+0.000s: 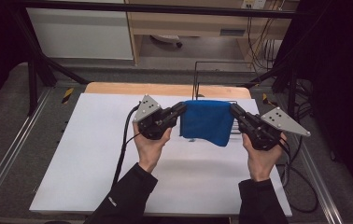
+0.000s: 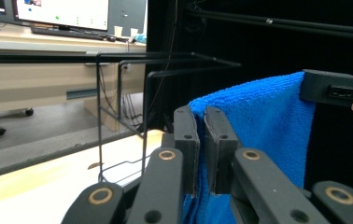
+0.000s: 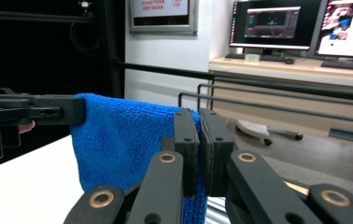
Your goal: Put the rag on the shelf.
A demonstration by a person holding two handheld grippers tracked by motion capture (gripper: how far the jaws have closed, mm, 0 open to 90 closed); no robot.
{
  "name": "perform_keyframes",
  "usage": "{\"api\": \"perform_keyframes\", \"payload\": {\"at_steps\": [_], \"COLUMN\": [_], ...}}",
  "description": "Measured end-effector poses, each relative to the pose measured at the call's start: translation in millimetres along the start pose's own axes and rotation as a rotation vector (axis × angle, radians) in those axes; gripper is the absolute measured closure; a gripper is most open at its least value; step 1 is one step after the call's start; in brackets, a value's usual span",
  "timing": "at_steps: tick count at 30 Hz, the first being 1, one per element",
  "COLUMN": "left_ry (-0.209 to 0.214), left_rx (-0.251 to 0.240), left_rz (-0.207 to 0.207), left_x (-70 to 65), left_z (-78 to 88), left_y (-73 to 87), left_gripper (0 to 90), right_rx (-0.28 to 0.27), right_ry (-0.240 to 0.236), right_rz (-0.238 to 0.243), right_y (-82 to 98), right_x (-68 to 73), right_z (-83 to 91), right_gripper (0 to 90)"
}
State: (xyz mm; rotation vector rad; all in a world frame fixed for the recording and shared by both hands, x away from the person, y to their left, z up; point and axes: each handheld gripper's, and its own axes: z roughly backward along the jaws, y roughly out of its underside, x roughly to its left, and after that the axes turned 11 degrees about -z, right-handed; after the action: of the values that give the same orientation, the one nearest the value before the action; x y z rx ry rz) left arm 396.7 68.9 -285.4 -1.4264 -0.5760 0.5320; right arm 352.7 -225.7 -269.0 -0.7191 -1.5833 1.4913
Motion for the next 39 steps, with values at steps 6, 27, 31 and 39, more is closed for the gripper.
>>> {"api": "perform_keyframes", "payload": {"at_steps": [6, 27, 31, 39], "left_ry": [0.0, -0.01, -0.009, -0.01], "left_rx": [-0.023, -0.102, -0.107, -0.124], "left_rz": [-0.005, -0.014, -0.015, -0.021], "left_x": [-2.3, -4.3, -4.5, -6.0], "left_z": [-8.4, -34.1, -40.8, -53.4], "left_y": [-10.9, -47.8, -54.6, -69.3], "left_gripper": [84.6, 84.6, 84.6, 84.6], "right_rx": [-0.03, -0.121, -0.133, -0.159], "right_ry": [0.023, 0.057, 0.068, 0.084], "right_rz": [0.006, 0.008, 0.014, 0.024], "right_y": [-9.1, -45.2, -53.1, -68.1], "right_x": [-4.3, -17.3, -21.2, -28.7], "right_z": [1.9, 2.8, 1.6, 2.6], "right_gripper": [86.8, 86.9, 86.8, 86.9]}}
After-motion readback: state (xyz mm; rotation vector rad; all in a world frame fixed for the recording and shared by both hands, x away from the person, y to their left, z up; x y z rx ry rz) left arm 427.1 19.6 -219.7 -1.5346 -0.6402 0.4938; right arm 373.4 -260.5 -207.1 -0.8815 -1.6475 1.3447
